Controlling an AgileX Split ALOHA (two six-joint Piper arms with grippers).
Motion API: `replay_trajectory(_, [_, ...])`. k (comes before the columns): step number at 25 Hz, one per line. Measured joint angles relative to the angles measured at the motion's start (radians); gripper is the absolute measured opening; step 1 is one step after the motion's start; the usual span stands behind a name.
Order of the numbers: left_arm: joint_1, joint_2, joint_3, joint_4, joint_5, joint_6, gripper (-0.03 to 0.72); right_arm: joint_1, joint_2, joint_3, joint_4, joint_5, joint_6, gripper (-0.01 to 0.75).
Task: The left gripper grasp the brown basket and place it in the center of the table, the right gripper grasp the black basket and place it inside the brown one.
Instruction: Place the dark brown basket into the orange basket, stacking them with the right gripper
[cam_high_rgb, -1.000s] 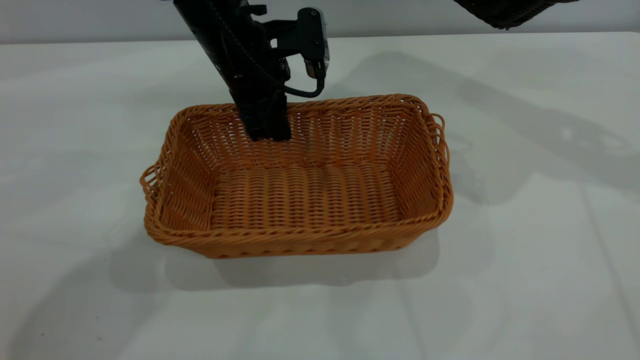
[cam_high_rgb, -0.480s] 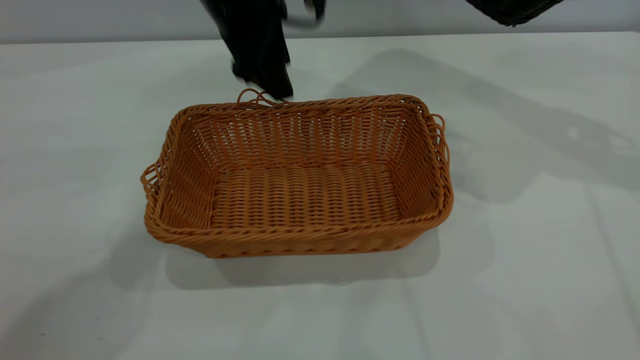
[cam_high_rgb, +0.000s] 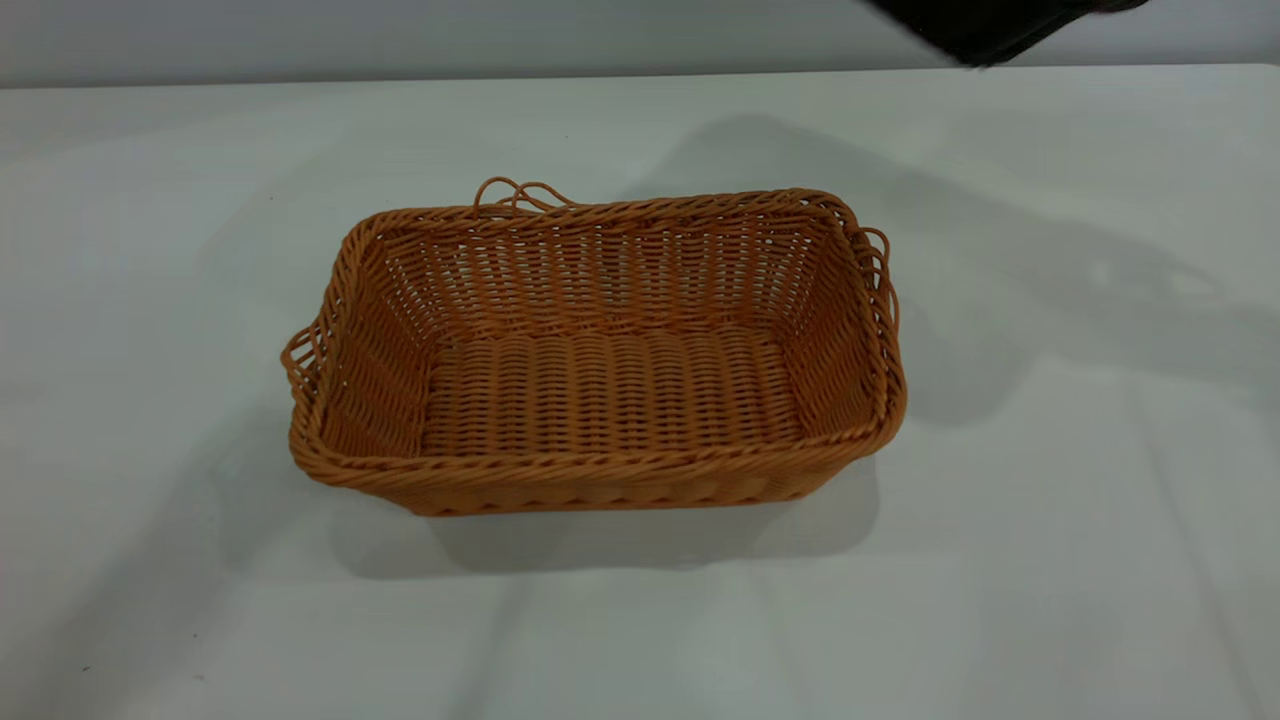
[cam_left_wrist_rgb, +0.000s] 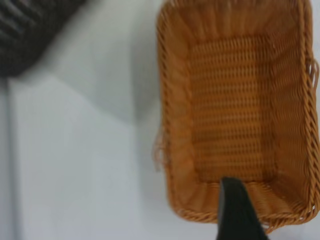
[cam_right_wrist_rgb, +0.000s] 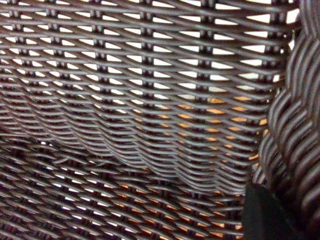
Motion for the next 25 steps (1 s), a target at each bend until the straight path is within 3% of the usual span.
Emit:
replay_trajectory(7, [0.000,-0.268,0.000,0.001,-0.017,0.000,0.343,0.263,0.021,0.005,-0.232,0.053,0.034,0.085])
replay_trajectory(10, [0.000,-0.326,0.000,0.001,-0.018,-0.002,0.342,0.331,0.051,0.014,-0.298,0.045,0.057,0.085])
replay_trajectory(25, [0.000,-0.350,0.000,0.002,0.015,-0.014,0.342,0.374,0.242,0.016,-0.300,-0.126,0.101,0.085])
